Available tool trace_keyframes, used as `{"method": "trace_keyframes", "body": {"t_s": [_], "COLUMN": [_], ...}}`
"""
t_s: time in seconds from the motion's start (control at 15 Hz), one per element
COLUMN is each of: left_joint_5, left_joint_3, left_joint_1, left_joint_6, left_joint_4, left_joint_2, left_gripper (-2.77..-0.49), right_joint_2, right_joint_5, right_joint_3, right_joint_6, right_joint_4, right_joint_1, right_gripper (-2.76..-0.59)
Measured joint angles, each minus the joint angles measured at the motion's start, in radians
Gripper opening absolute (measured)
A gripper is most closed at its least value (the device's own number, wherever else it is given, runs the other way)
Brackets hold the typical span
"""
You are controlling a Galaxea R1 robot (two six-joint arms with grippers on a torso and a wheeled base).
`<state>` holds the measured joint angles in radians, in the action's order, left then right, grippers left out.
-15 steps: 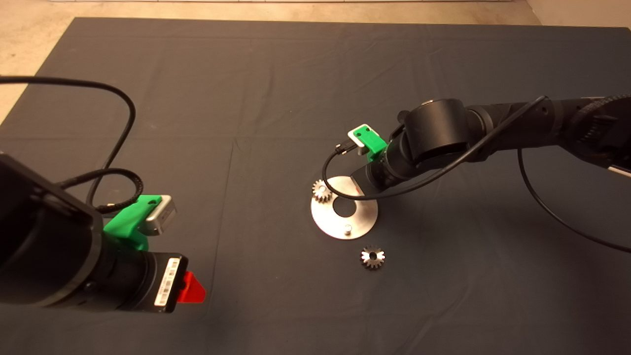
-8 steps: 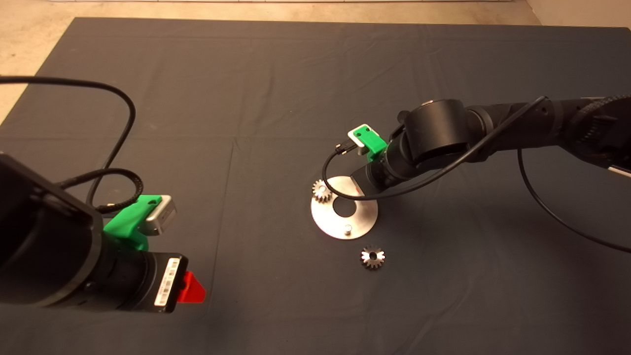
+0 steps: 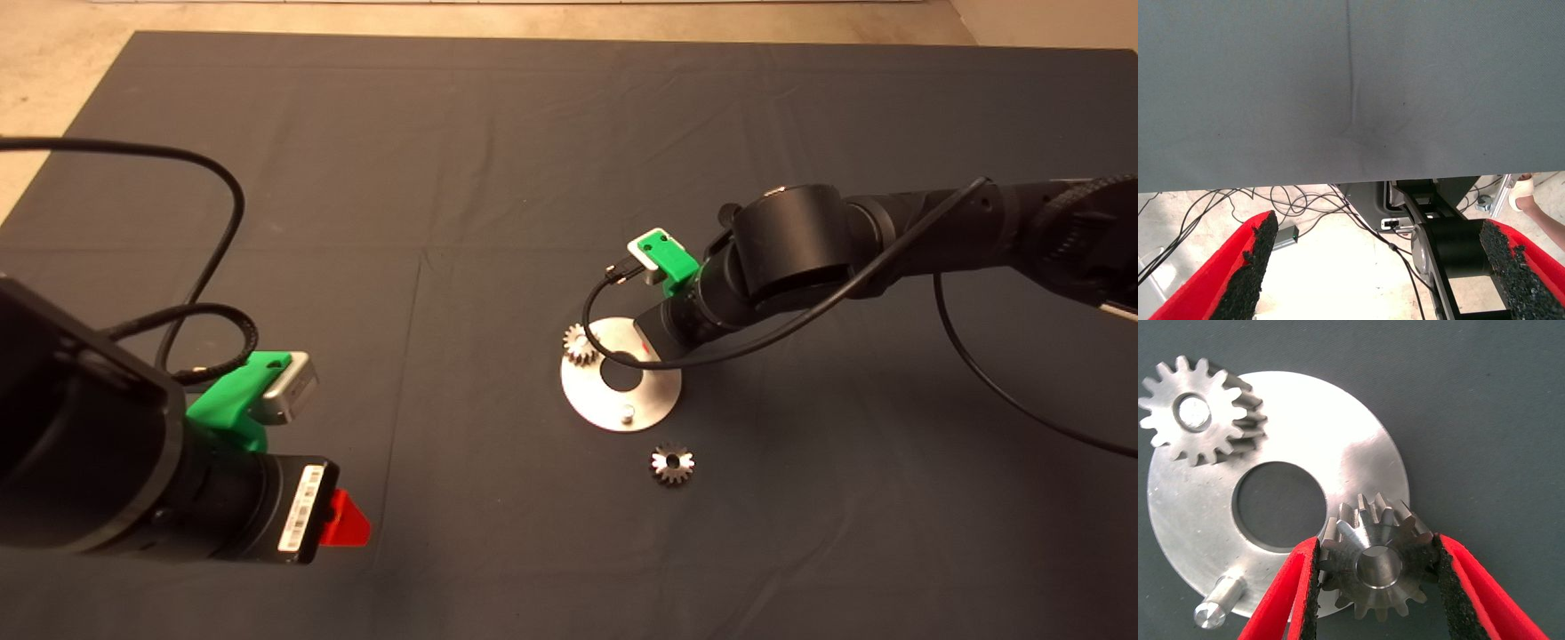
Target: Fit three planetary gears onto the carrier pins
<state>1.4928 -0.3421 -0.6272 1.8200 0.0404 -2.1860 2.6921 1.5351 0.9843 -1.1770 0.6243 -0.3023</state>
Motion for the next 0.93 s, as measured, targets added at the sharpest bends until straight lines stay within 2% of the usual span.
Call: {"method": "trace_keyframes", "body": {"t_s": [0.93], "left_joint_5": [0.000], "left_joint_3": [0.000], "left_joint_1": [0.000], "left_joint_6": [0.000], "left_joint_4": [0.000], "left_joint_2": [0.000], "left_gripper": [-1.09], "right_joint_2": [-0.016], "right_joint_5": [-0.001], "right_joint_3": [-0.013], "right_joint_6": [0.000], "right_joint_4": [0.000], "right_joint_1": [0.000], "right_gripper": [-2.28]}}
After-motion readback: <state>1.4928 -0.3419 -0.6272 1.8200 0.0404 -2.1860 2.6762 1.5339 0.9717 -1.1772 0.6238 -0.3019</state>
